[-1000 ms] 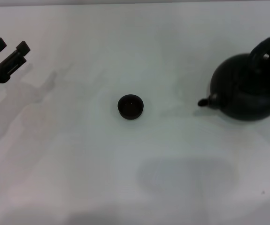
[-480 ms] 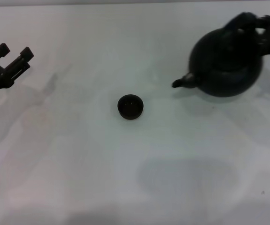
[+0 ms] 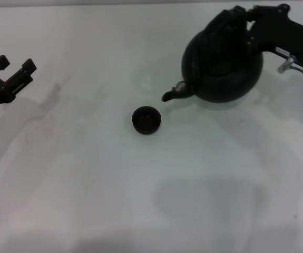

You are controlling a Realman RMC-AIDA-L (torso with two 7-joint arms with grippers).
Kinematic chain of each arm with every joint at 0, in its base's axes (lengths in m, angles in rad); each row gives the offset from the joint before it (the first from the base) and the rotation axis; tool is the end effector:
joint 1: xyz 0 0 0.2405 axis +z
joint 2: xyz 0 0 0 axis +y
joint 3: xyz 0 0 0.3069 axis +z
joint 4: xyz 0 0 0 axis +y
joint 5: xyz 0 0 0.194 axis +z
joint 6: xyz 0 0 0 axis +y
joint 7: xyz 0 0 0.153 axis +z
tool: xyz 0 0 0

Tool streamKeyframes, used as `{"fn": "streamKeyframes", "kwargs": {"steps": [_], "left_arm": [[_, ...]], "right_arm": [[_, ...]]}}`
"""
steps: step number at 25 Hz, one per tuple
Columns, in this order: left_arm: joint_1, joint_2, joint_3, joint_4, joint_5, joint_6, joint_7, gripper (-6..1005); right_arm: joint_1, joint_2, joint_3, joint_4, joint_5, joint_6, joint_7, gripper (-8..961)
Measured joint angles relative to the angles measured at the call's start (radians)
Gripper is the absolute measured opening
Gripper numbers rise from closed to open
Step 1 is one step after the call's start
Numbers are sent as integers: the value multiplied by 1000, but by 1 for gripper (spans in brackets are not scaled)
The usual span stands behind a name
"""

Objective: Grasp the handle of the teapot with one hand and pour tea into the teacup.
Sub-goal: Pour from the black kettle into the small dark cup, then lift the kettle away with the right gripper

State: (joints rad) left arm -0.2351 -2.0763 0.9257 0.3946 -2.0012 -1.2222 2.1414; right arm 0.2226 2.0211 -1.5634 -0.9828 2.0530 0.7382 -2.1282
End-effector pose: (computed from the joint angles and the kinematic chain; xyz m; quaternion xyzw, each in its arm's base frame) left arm -0.3820 0.2956 -0.0195 -0.7690 -0.3425 -0.3482 0.4124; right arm 0.2840 0.3542 -0.0302 -0.8868 0.1105 0.2145 0.3942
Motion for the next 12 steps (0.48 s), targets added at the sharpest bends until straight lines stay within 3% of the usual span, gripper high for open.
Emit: {"fn": "streamKeyframes", "kwargs": {"steps": [12], "left_arm": [[2,3,0,-1,4,21,12,803]], "right_arm": [[-77,-2,-243,-256,-114,-330,5,144]]}}
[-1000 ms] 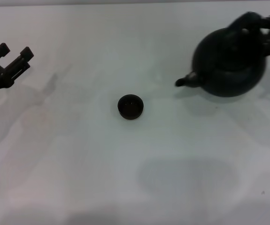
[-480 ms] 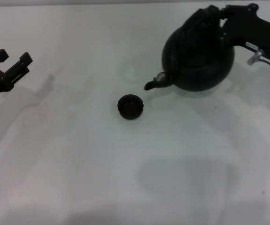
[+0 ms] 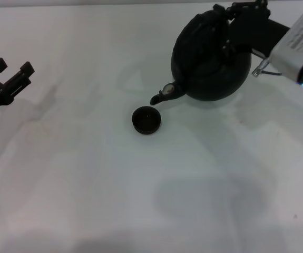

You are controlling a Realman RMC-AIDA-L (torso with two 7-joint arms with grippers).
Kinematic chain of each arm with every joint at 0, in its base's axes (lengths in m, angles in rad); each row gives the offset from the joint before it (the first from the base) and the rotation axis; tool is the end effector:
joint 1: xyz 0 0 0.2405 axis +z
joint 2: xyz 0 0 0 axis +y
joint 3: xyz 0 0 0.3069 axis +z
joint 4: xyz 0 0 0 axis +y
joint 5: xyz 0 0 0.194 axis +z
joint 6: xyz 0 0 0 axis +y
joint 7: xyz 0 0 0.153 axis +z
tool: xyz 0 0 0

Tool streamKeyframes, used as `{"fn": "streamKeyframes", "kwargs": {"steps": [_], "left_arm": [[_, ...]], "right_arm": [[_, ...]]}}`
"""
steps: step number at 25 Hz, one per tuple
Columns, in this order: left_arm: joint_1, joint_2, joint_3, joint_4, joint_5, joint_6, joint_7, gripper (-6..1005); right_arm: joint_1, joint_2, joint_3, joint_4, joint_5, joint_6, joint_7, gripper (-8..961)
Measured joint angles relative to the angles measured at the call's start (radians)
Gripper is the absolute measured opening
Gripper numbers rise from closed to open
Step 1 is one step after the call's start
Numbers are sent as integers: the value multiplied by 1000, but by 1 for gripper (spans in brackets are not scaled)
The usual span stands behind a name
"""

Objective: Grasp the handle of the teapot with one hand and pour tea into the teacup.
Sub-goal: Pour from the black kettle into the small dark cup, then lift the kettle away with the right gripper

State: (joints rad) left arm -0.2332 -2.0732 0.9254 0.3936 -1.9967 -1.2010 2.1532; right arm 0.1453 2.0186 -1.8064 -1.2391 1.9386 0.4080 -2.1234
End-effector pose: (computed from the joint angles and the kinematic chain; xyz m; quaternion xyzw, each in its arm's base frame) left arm -0.3866 0.2954 -0.0191 -0.7705 -0.3436 -0.3356 0.4191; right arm 0.2529 0.3414 -0.0483 -0.8904 0.0342 0.1377 0.4325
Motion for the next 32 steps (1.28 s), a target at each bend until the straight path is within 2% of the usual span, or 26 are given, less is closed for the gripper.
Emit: {"fn": "streamKeyframes", "kwargs": {"steps": [13,25,32], "left_arm": [[7,-1,-4,0,0,7,4,803],[7,2,-3,-9,-1,7,4,803],[2,4,-3,-9,-1,25,4,802]], "right_arm": [[-60,-1,-39,-108,-119,-47,10,135],[-79,-1,-80,-146,-190,-100,11,125],[-104,0,-165,-198,-274,-229,11,122]]}}
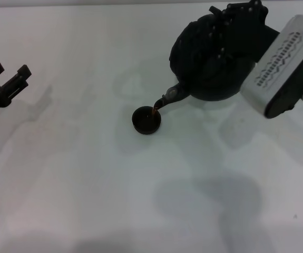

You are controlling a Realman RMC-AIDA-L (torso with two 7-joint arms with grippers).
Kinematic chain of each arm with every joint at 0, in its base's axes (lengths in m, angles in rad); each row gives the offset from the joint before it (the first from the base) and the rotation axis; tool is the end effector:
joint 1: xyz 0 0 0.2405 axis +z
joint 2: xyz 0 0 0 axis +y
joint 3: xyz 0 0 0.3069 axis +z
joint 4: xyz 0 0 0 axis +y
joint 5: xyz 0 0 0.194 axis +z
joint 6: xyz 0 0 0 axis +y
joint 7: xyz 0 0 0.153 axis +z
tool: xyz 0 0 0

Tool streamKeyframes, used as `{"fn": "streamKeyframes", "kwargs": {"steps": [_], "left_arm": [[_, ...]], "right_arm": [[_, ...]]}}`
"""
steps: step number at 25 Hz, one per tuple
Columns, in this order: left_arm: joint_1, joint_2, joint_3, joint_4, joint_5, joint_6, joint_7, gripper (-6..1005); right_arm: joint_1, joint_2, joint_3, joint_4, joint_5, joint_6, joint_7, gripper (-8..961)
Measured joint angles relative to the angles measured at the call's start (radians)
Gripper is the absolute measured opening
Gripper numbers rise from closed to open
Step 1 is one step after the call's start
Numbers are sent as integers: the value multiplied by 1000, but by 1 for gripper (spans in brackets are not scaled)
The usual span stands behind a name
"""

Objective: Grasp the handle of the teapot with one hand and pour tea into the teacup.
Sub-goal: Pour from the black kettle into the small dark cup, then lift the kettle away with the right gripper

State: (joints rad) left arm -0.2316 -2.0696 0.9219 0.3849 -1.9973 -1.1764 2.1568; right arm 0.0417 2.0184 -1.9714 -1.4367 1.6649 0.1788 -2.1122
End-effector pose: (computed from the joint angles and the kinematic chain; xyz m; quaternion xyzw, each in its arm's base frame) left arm -0.3929 0.2945 -0.0188 -0.7671 -0.3525 -0.3247 0.4264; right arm 0.2345 0.3142 -0.0538 -0.8746 -0.0721 0.0559 0.4761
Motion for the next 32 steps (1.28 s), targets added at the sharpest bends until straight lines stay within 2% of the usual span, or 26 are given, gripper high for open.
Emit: {"fn": "streamKeyframes", "kwargs": {"steps": [4,32], "left_arm": [[-1,0,0,0,0,4,0,802],[4,-1,0,0,0,9,23,802]], "right_arm": [[0,-2,-28,-12,-12,-46,-1,119],[0,-3,-30,-4,-14,-50,-2,113]]}}
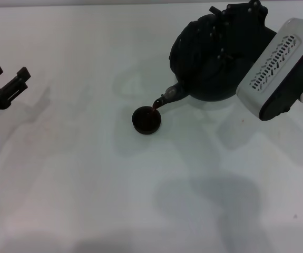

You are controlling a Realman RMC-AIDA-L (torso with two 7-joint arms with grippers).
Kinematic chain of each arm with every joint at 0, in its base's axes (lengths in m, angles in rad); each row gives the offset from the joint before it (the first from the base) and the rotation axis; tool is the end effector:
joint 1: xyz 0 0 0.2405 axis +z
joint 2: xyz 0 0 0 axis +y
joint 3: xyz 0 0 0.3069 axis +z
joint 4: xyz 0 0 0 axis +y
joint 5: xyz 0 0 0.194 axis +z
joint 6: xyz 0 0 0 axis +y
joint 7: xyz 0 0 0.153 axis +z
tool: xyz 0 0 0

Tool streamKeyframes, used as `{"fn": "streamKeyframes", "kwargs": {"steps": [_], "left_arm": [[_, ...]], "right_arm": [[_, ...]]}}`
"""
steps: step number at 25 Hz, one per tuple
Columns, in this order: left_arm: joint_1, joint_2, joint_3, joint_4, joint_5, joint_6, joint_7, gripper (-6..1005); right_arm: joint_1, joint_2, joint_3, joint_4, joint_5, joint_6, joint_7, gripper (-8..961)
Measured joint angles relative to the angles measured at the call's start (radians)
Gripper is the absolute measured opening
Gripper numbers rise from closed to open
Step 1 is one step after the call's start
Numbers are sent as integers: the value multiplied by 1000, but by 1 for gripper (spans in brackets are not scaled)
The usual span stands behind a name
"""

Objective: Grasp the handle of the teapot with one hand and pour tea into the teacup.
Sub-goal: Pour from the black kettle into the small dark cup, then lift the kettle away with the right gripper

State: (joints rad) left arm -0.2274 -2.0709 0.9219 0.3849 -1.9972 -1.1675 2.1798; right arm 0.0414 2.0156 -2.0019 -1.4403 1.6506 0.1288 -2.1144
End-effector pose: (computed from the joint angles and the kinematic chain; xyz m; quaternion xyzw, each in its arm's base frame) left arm -0.3952 0.2930 -0.0195 -0.7695 -0.3478 -0.3160 0.4324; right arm 0.2341 0.3134 -0.0557 -0.8704 -0.0784 0.0451 0.4839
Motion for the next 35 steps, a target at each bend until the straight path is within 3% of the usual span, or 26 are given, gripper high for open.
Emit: {"fn": "streamKeyframes", "kwargs": {"steps": [35], "left_arm": [[-7,-2,0,-12,0,13,1,802]], "right_arm": [[6,1,1,12,0,0,-6,112]]}}
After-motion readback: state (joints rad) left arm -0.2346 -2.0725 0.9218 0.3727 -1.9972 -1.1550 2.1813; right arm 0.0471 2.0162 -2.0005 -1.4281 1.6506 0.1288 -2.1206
